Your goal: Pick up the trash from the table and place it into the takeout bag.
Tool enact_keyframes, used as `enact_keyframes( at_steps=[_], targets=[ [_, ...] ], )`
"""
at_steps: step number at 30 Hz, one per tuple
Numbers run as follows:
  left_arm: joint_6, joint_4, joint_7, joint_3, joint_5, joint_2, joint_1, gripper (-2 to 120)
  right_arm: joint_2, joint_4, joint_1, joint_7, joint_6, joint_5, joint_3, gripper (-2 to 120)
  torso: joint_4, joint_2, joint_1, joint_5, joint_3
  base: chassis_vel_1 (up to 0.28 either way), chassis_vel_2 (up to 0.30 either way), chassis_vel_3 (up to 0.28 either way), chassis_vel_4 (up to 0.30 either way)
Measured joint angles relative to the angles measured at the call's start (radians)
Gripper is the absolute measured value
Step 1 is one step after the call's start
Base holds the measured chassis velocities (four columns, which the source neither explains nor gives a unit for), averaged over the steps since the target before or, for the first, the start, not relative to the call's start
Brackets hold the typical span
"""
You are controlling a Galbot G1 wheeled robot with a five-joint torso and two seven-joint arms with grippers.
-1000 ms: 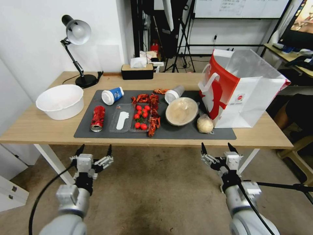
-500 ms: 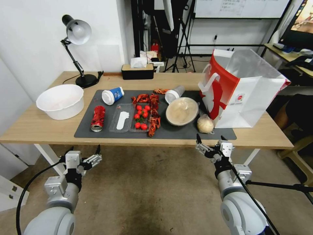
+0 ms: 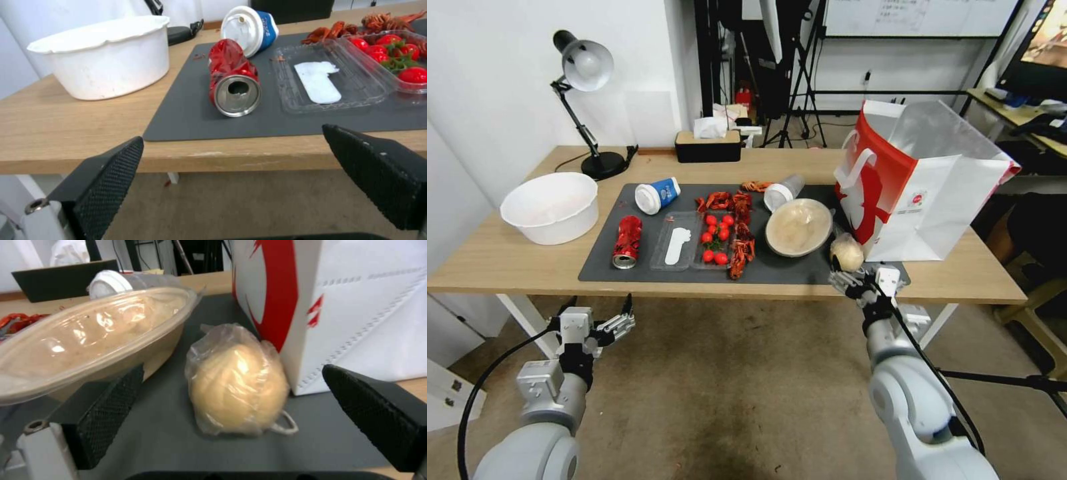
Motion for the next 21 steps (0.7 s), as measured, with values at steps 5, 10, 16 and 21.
enact_keyframes(
  at_steps=[5,10,16,21],
  targets=[
    [-0.005,-0.001,0.000,-0.006,0.001,-0.002,0.001,100,-0.015,-0.071,0.092,0.031,-0.040,0.057,-0.023,100,0.0002,0.000,0.000,0.0000,0.000,0.000,0.000,0.000,0.000],
    [-0.027,0.012,-0.001,-0.007,0.006,-0.009,0.000,100,-0.022,-0.161,0.160,0.053,-0.058,0.084,-0.045,100,0.0001,0.000,0.000,-0.0002,0.000,0.000,0.000,0.000,0.000],
    [-0.044,0.020,-0.003,-0.009,0.009,-0.012,-0.001,100,-0.016,-0.208,0.194,0.068,-0.058,0.089,-0.066,93,0.0002,0.000,0.000,-0.0001,0.000,0.000,0.000,0.000,0.000],
    [-0.063,0.036,-0.004,-0.009,0.019,-0.017,0.000,100,-0.010,-0.225,0.209,0.088,-0.060,0.088,-0.071,75,0.0002,0.000,0.000,-0.0002,0.000,0.000,0.000,0.000,0.000]
  ],
)
